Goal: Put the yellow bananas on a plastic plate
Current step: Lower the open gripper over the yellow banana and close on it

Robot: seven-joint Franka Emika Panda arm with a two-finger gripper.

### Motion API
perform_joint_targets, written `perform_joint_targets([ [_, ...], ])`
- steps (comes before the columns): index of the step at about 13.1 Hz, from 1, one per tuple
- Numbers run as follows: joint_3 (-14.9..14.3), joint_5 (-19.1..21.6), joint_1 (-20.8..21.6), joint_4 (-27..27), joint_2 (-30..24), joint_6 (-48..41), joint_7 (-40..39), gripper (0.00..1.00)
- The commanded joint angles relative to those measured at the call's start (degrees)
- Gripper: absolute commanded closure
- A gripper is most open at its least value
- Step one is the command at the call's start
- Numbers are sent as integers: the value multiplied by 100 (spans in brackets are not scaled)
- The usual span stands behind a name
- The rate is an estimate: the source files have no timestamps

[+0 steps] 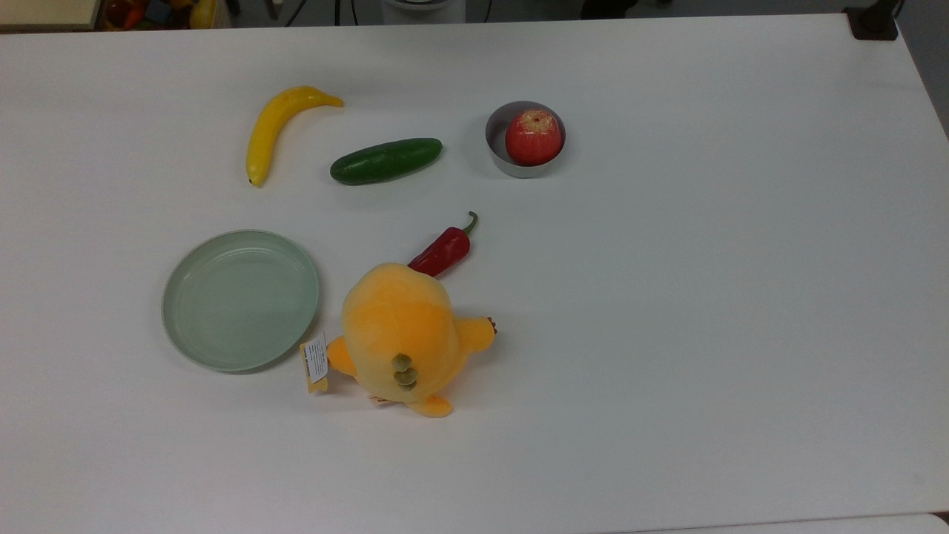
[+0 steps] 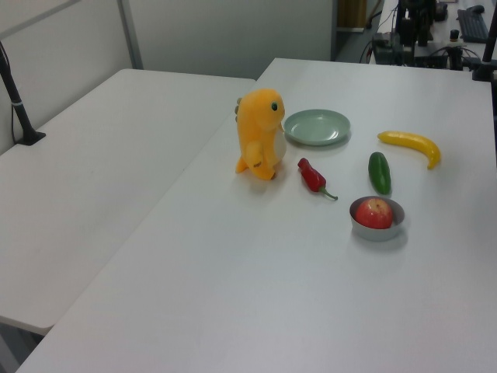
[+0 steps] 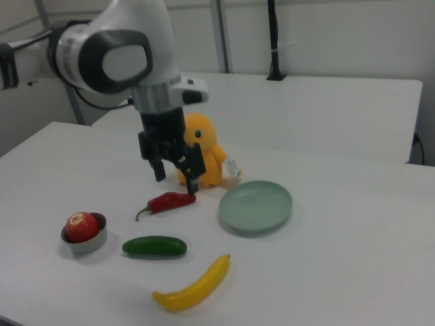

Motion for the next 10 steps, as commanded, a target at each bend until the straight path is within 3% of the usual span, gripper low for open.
perform_joint_targets([
  [1, 2, -56, -202, -874, -102, 833, -120, 0],
  [5, 2, -144, -351, -2131, 12, 2327, -129, 0],
  [10, -7, -153, -492, -2626, 442, 3454, -120, 0],
])
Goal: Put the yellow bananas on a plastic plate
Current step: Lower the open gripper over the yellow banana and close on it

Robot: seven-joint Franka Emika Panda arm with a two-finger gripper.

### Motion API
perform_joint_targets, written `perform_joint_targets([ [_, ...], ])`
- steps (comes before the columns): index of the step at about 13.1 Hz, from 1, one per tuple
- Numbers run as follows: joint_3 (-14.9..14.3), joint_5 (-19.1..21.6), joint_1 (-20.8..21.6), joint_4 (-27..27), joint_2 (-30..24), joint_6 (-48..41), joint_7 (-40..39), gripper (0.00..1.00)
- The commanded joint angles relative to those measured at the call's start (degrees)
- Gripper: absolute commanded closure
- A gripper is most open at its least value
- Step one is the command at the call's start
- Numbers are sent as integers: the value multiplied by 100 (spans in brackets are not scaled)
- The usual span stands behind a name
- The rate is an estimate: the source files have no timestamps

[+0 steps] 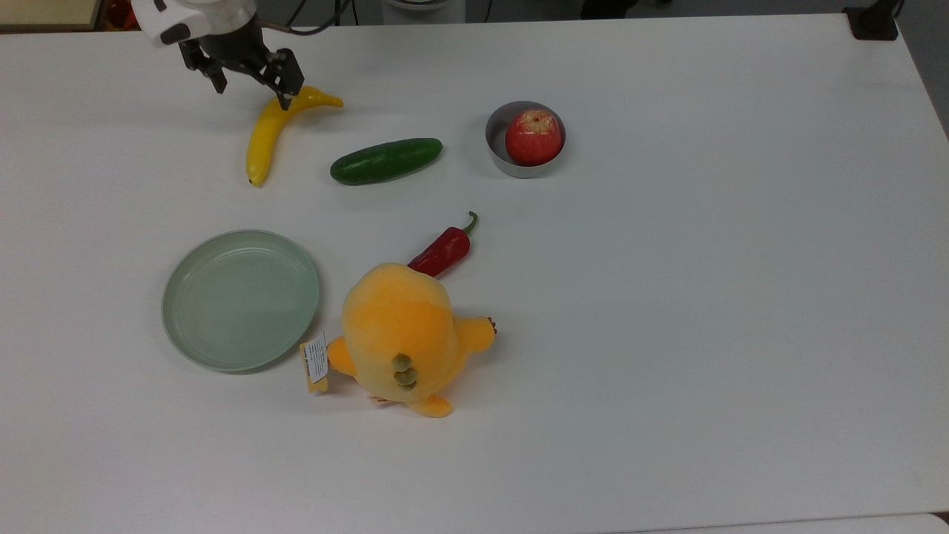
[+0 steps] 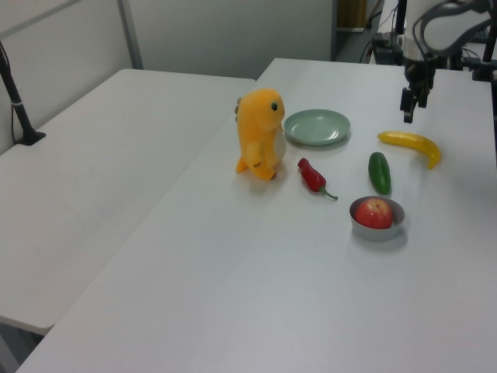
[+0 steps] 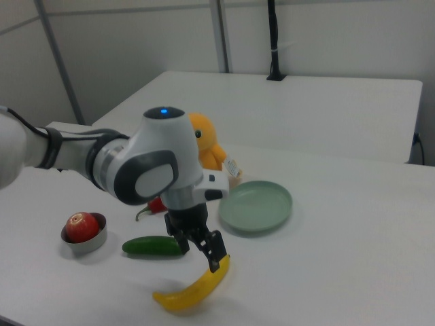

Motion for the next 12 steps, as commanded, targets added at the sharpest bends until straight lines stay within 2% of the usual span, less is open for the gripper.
perform_joint_targets([
  [1, -4, -73, -100, -257, 252, 622, -112, 0],
  [6, -4, -73, -118, -266, 516, 824, -112, 0],
  [10, -4, -91, -109, -266, 710, 904, -112, 8],
  [12, -4, -152, -109, -266, 719, 904, -112, 26],
])
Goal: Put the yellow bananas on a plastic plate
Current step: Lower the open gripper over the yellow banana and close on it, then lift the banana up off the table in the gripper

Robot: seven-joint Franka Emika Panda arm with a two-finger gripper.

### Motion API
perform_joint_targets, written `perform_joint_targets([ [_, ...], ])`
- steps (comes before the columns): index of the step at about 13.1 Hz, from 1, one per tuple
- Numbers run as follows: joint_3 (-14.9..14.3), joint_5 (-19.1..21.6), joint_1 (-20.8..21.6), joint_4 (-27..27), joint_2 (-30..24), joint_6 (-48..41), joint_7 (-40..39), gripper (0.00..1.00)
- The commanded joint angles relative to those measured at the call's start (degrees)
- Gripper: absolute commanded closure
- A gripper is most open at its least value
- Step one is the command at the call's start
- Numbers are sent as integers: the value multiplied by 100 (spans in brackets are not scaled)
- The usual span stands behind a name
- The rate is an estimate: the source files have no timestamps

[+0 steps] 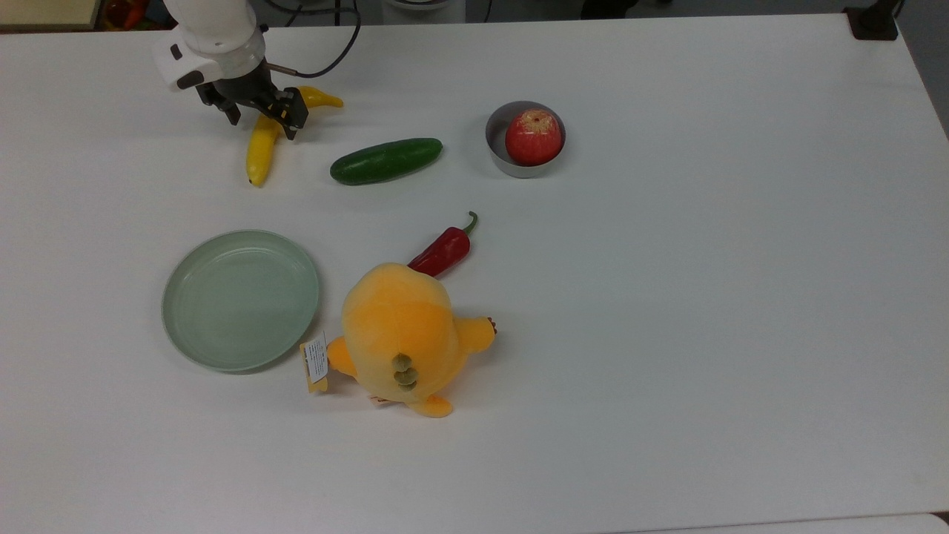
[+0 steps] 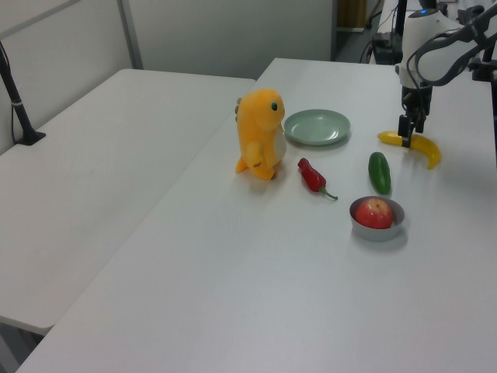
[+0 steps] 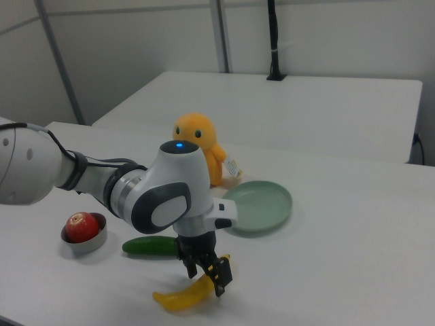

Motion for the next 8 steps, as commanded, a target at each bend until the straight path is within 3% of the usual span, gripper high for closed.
perform_joint_targets([
  [1, -3, -135, -16, -56, 22, 155, -100, 38],
  [4, -3, -144, -8, -56, 22, 111, -109, 62],
  [8, -3, -152, -8, 76, -118, -344, -109, 76],
])
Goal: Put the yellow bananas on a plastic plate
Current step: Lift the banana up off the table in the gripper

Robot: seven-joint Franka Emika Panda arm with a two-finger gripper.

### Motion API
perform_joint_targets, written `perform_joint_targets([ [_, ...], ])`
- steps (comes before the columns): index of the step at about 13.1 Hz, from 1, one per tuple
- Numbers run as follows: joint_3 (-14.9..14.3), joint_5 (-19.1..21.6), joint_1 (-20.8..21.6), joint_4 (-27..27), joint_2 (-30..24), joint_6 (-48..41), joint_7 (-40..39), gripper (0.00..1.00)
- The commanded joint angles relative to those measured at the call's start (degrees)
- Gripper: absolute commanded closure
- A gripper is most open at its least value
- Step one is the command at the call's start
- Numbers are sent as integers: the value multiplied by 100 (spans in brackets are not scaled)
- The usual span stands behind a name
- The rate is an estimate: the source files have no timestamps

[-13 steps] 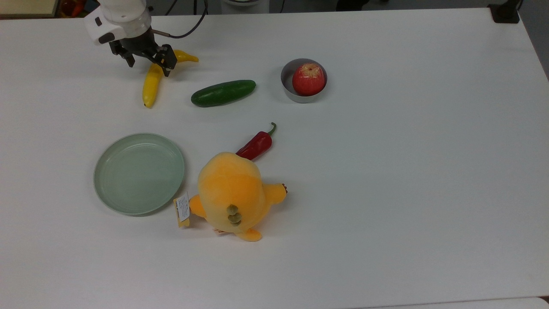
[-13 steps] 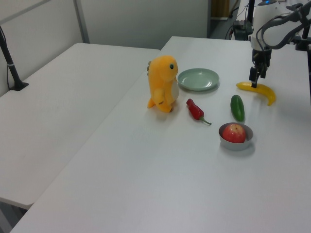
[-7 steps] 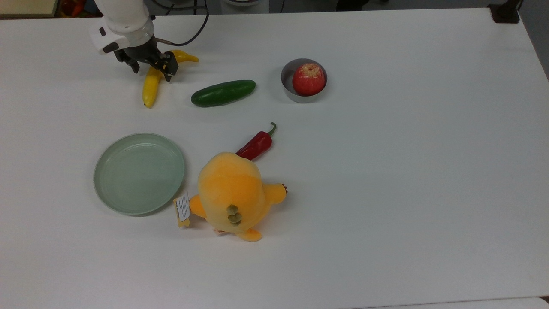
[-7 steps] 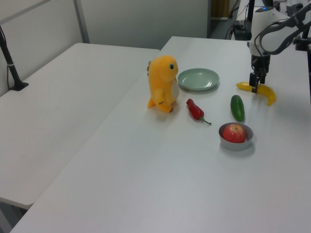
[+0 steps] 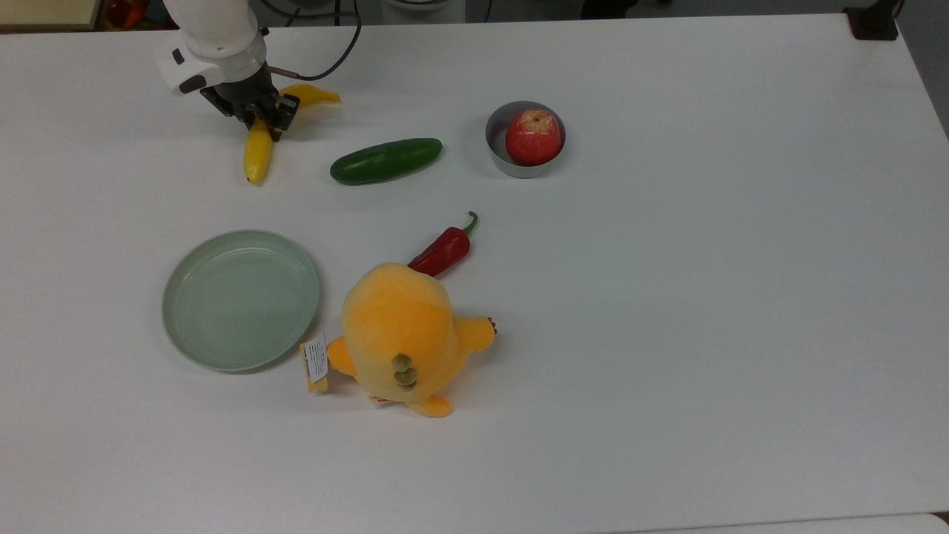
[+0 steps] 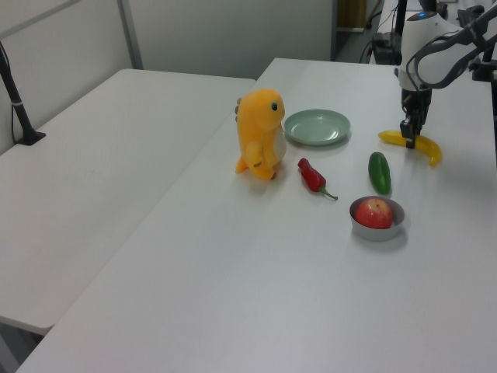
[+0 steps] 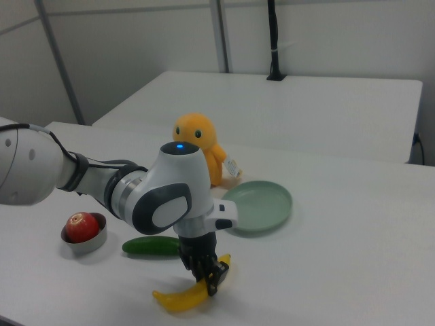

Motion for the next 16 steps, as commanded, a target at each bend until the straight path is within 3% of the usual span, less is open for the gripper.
perform_joint_targets([
  [1, -3, -89, -7, 143, -284, -569, -76, 76],
  [3, -3, -80, 28, 423, -469, -1113, -76, 76],
  [6, 32, -80, 72, 1476, -496, -2404, -76, 76],
  [10, 68, -2, 115, 2558, -496, -3416, -85, 76],
  [16, 68, 104, 396, 3079, -329, -3419, -68, 76],
])
